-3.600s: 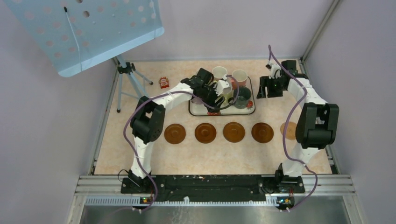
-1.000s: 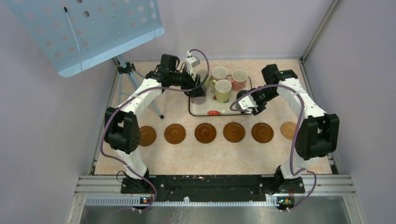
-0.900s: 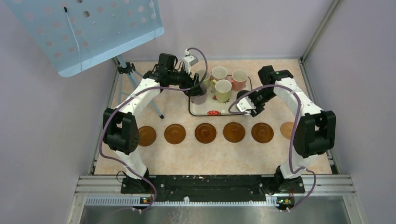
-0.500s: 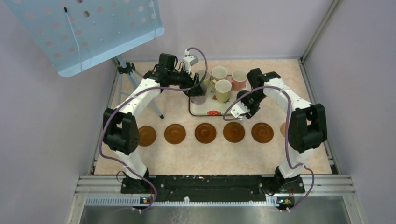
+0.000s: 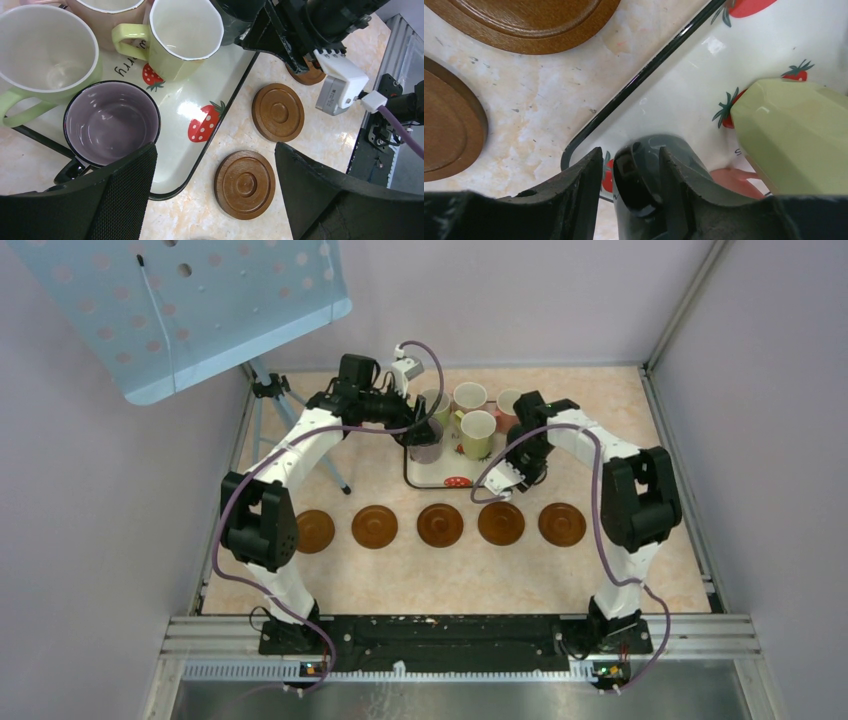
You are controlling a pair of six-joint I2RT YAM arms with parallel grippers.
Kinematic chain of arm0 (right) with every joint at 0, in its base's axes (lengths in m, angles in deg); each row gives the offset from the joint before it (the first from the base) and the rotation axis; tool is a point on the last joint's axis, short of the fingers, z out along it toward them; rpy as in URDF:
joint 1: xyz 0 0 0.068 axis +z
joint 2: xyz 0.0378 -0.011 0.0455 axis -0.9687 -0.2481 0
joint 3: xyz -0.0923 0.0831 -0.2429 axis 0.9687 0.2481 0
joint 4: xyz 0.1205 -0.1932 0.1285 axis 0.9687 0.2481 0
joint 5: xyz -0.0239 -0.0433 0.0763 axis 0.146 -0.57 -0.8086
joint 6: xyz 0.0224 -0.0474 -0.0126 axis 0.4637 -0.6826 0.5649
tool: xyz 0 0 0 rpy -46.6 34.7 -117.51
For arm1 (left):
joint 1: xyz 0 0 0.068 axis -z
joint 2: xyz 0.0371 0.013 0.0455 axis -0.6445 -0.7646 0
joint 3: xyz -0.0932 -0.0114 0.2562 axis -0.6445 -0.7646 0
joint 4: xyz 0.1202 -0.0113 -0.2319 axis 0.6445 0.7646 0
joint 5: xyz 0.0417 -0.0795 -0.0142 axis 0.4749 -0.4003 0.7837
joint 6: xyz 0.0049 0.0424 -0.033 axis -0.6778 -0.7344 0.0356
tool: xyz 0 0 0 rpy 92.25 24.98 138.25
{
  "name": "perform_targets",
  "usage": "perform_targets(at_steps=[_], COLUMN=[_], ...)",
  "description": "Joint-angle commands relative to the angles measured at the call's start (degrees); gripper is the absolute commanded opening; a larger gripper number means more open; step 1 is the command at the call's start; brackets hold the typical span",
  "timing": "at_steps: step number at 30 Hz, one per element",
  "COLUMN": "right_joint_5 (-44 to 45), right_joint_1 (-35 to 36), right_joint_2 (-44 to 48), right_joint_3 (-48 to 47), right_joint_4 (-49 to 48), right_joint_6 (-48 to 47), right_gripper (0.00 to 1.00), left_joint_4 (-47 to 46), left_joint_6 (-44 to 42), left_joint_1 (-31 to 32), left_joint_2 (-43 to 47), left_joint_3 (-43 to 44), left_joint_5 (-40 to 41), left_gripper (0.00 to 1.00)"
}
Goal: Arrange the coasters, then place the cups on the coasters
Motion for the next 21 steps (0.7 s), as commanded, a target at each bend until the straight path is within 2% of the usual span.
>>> perform_targets(at_steps=[1,8,10,13,14,21], right_joint_5=[1.9,3.2,3.3,3.0,3.1,6.2], right_joint_1=[0.6,1.1,1.1,1.1,1.1,1.1], right_joint_2=[-1.3,-2.8,-3.2,-3.2,-3.3,-6.0], right_joint_3=[-2.6,-4.3,-5.0,-6.2,-6.5,-9.3], right_joint_4=[-2.2,-3.8,-4.0,-2.9,-3.0,-3.6], right_joint_6=[-27.1,-25.8,-26.0,-26.6,-27.1,-28.9], right_gripper=[0.44,0.31,0.34,0.47,0.49,0.41], left_joint_4=[-2.3,-2.4,-2.5,-2.5,-2.5,-2.4], left_joint_6=[0.5,0.3,0.2,0.3,0.3,0.0], left_joint_1=[-0.2,-0.3,-0.3,-0.4,-0.4,-0.5], left_joint_2=[3.5,4.2,4.1,3.9,3.9,4.2], left_joint_3=[-0.6,-1.4,-1.3,-1.0,-1.0,-1.5], left_joint_5=[-0.8,-0.5,-0.5,-0.7,-0.6,-0.8], left_gripper=[0.92,0.92,0.92,0.92,0.92,0.92])
